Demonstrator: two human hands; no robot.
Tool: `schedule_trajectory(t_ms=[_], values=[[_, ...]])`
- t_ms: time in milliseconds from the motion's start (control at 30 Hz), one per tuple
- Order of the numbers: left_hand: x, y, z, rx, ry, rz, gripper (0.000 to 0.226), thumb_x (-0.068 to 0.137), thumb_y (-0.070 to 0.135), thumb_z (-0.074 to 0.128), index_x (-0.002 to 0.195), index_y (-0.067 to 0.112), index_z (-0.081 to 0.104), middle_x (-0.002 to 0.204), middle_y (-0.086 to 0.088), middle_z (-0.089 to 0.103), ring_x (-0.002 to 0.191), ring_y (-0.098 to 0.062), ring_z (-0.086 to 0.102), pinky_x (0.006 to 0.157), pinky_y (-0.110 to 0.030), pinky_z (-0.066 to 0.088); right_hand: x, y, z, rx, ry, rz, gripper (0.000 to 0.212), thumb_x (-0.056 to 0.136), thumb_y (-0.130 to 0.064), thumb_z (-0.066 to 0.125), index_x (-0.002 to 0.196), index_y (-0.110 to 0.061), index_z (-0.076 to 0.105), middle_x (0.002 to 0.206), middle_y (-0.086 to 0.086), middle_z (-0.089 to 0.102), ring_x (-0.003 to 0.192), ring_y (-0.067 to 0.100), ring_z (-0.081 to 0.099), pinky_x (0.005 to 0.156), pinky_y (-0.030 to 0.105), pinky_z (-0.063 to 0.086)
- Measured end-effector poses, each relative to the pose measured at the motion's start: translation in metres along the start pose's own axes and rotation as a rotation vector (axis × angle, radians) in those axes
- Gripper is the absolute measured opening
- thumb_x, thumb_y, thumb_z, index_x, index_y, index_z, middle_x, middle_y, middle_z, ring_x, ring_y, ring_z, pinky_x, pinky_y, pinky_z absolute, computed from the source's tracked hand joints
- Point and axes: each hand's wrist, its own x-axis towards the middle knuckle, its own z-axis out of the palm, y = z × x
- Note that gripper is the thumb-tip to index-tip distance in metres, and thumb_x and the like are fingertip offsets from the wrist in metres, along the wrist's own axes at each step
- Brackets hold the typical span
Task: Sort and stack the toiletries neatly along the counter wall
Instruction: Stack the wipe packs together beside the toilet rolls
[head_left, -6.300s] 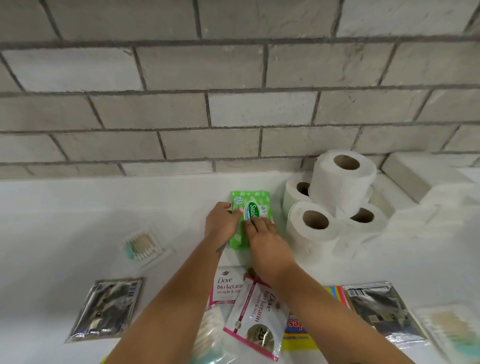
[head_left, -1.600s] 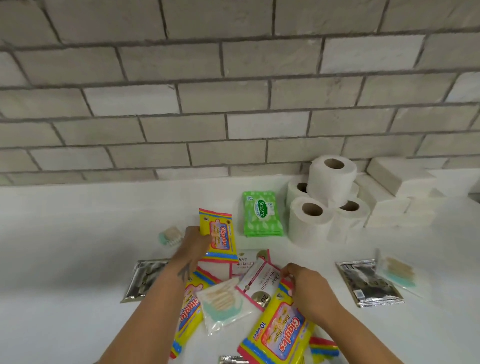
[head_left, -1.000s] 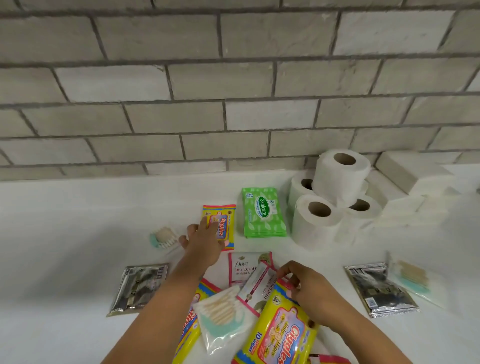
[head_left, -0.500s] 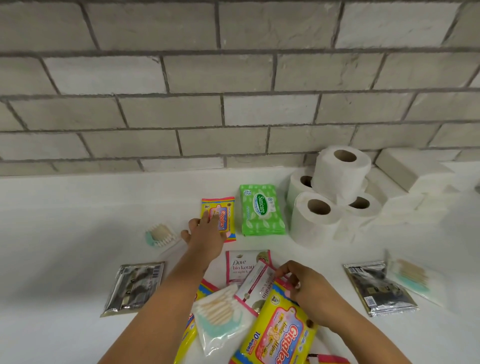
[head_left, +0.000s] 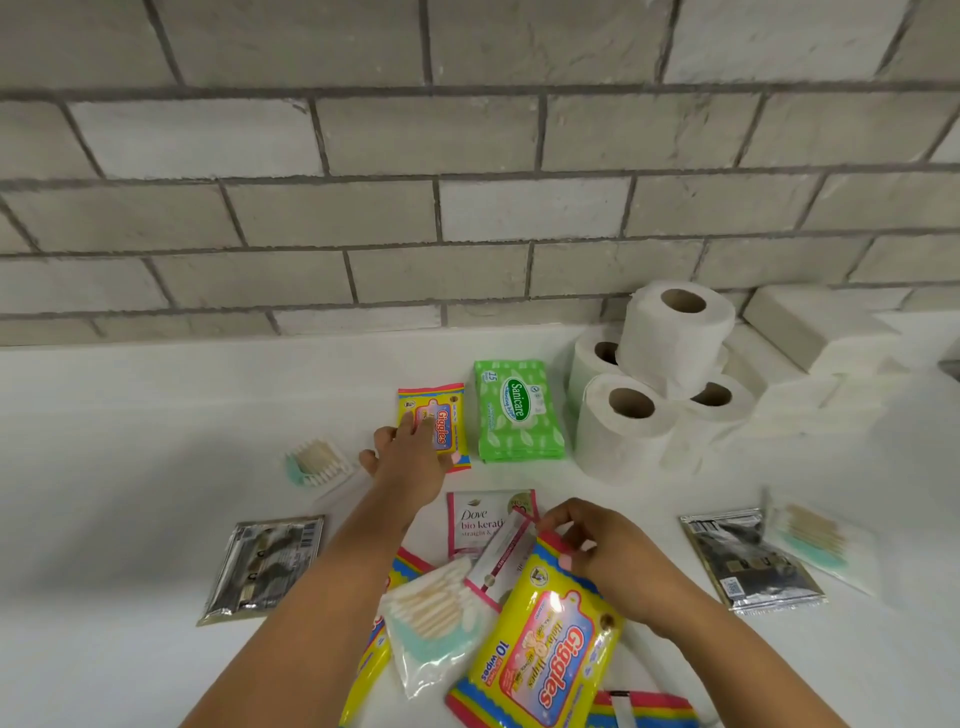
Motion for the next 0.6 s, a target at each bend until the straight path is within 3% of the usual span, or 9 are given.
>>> schedule_trajectory(t_ms=[167, 267, 333, 400, 500, 600], values=[[-0.017, 0.001, -0.011, -0.162, 0.117, 0.012, 0.056, 0.093, 0.05, 0.043, 0.142, 0.026, 0.035, 0.15, 0.002, 0.032, 0.135, -0.027, 0.026, 0.102, -0.042, 0.025, -0.001, -0.013, -0.007, 0.053, -0.017, -0.069, 0.037, 0.085, -0.001, 0.057, 0.089, -0.037, 0.058, 0.091, -0.009, 0.059, 0.086, 0.013, 0.059, 0.067, 0.02, 0.049], [-0.032, 0.0, -0.022, -0.431, 0.202, 0.127, 0.037, 0.095, 0.043, 0.043, 0.112, 0.015, 0.063, 0.115, -0.007, 0.063, 0.106, -0.027, 0.052, 0.088, -0.031, 0.038, 0.0, -0.026, -0.012, 0.059, -0.005, -0.111, 0.041, 0.084, 0.003, 0.055, 0.088, -0.037, 0.06, 0.089, -0.007, 0.059, 0.081, 0.011, 0.059, 0.066, 0.02, 0.049], [-0.049, 0.002, -0.038, -0.712, 0.051, 0.155, 0.042, 0.096, 0.041, 0.041, 0.086, 0.01, 0.066, 0.086, -0.007, 0.068, 0.078, -0.018, 0.059, 0.069, -0.023, 0.042, 0.003, -0.037, -0.018, 0.075, 0.008, -0.128, 0.039, 0.085, 0.004, 0.053, 0.093, -0.033, 0.062, 0.088, -0.006, 0.057, 0.077, 0.011, 0.058, 0.062, 0.021, 0.05], [-0.066, 0.004, -0.056, -0.9, -0.302, 0.147, 0.044, 0.093, 0.049, 0.042, 0.081, 0.015, 0.068, 0.08, 0.001, 0.07, 0.067, -0.009, 0.063, 0.064, -0.021, 0.046, 0.008, -0.051, -0.023, 0.084, 0.025, -0.153, 0.036, 0.086, 0.004, 0.053, 0.096, -0.029, 0.062, 0.088, -0.005, 0.056, 0.076, 0.012, 0.058, 0.064, 0.029, 0.052], [-0.08, -0.001, -0.067, -0.857, -0.652, 0.223, 0.055, 0.077, 0.055, 0.064, 0.103, 0.007, 0.066, 0.092, -0.003, 0.071, 0.079, -0.015, 0.065, 0.07, -0.026, 0.052, 0.019, -0.073, -0.03, 0.055, 0.064, -0.207, 0.035, 0.087, 0.004, 0.054, 0.099, -0.028, 0.061, 0.092, -0.003, 0.055, 0.075, 0.012, 0.056, 0.069, 0.041, 0.055], [-0.083, -0.011, -0.07, -0.861, -0.673, 0.239, 0.043, 0.078, 0.035, 0.071, 0.112, 0.01, 0.063, 0.106, -0.008, 0.071, 0.09, -0.023, 0.069, 0.07, -0.028, 0.056, 0.034, -0.09, -0.03, 0.045, 0.086, -0.267, 0.034, 0.087, 0.005, 0.055, 0.097, -0.028, 0.058, 0.089, -0.003, 0.054, 0.071, 0.013, 0.056, 0.067, 0.041, 0.056]])
